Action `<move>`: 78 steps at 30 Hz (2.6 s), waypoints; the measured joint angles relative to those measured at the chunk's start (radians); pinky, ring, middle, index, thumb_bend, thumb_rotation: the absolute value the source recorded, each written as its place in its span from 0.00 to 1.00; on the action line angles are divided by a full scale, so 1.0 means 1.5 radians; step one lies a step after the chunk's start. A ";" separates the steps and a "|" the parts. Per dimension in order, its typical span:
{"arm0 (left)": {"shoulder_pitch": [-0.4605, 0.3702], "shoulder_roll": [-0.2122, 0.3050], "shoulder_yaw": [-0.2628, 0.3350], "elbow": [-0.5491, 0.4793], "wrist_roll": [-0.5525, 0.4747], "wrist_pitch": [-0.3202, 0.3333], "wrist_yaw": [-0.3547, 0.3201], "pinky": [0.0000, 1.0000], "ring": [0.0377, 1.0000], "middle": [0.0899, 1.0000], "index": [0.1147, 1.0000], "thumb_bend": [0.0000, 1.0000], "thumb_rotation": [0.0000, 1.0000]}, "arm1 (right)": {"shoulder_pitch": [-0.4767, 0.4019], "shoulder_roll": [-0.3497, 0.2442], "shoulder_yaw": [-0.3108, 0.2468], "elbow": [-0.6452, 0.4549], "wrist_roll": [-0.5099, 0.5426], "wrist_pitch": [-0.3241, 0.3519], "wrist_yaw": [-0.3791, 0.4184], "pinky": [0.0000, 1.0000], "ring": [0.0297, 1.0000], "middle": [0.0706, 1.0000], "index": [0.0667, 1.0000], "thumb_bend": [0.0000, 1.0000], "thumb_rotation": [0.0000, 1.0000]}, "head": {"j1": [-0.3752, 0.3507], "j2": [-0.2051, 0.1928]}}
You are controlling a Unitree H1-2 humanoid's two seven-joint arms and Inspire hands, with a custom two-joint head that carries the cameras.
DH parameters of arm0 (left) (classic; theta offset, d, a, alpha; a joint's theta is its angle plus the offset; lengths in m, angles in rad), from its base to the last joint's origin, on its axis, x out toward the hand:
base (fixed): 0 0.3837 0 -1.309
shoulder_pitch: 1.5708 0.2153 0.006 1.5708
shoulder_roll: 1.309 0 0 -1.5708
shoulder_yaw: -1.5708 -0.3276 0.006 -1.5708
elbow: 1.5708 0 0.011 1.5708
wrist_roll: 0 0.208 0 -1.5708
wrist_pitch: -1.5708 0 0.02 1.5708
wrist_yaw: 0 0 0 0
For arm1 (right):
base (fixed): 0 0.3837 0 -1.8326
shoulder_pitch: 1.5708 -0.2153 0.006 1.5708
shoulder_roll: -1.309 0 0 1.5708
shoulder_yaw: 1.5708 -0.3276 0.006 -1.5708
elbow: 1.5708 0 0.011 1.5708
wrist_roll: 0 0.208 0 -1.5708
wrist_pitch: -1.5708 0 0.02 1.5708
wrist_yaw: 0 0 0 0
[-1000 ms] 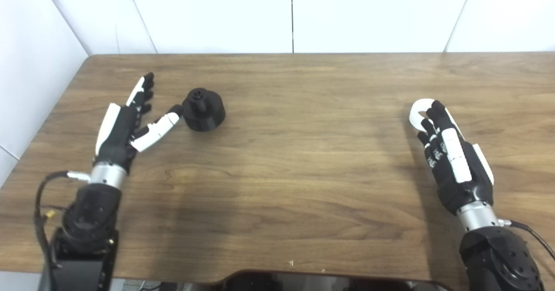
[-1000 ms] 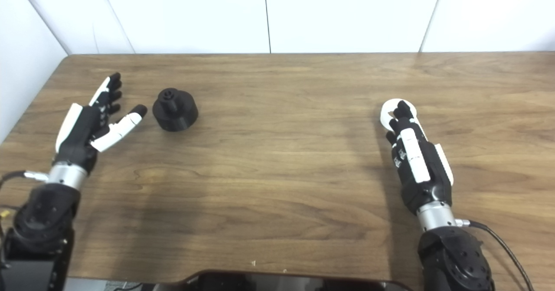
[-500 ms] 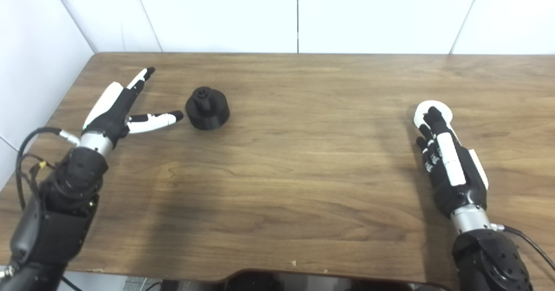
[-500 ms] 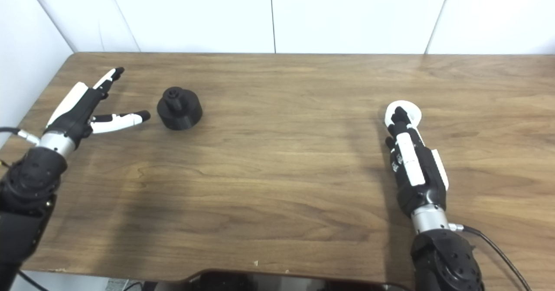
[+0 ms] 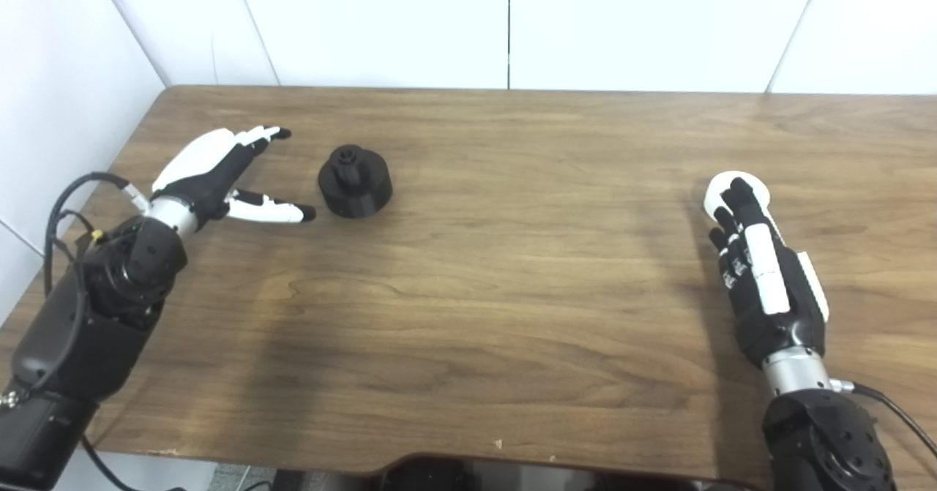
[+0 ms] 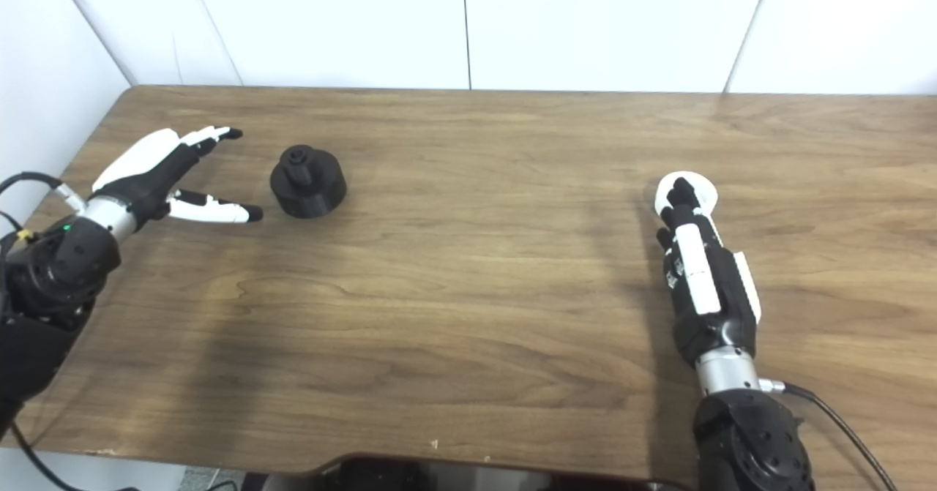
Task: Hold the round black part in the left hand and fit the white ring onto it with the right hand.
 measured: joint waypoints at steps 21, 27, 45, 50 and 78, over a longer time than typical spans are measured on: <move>-0.035 -0.012 -0.027 0.015 0.061 -0.028 -0.017 0.90 1.00 0.98 0.90 1.00 0.42 | 0.004 0.009 0.002 0.017 0.001 -0.023 -0.001 1.00 0.96 0.95 0.94 0.64 0.72 | -0.005 -0.012; -0.048 -0.032 -0.032 0.035 0.063 -0.028 -0.021 0.87 1.00 0.98 0.92 1.00 0.41 | 0.005 0.009 0.000 0.020 0.001 -0.027 -0.001 1.00 0.97 0.95 0.95 0.63 0.73 | -0.007 -0.012; -0.069 -0.064 -0.055 0.076 0.067 -0.025 -0.040 0.88 1.00 0.98 0.88 0.99 0.44 | 0.007 0.009 -0.007 0.019 0.008 -0.028 -0.001 1.00 0.97 0.96 0.94 0.63 0.72 | -0.005 -0.013; -0.071 -0.068 -0.058 0.080 0.068 -0.026 -0.040 0.90 1.00 0.98 0.86 1.00 0.42 | 0.007 0.009 -0.007 0.015 0.008 -0.028 -0.001 1.00 0.98 0.97 0.94 0.63 0.72 | -0.007 -0.012; -0.079 -0.084 -0.067 0.113 0.092 -0.026 -0.034 0.85 1.00 0.97 0.87 0.99 0.43 | 0.013 -0.006 -0.009 -0.001 0.013 -0.027 0.012 1.00 0.98 0.97 0.96 0.60 0.76 | -0.001 -0.011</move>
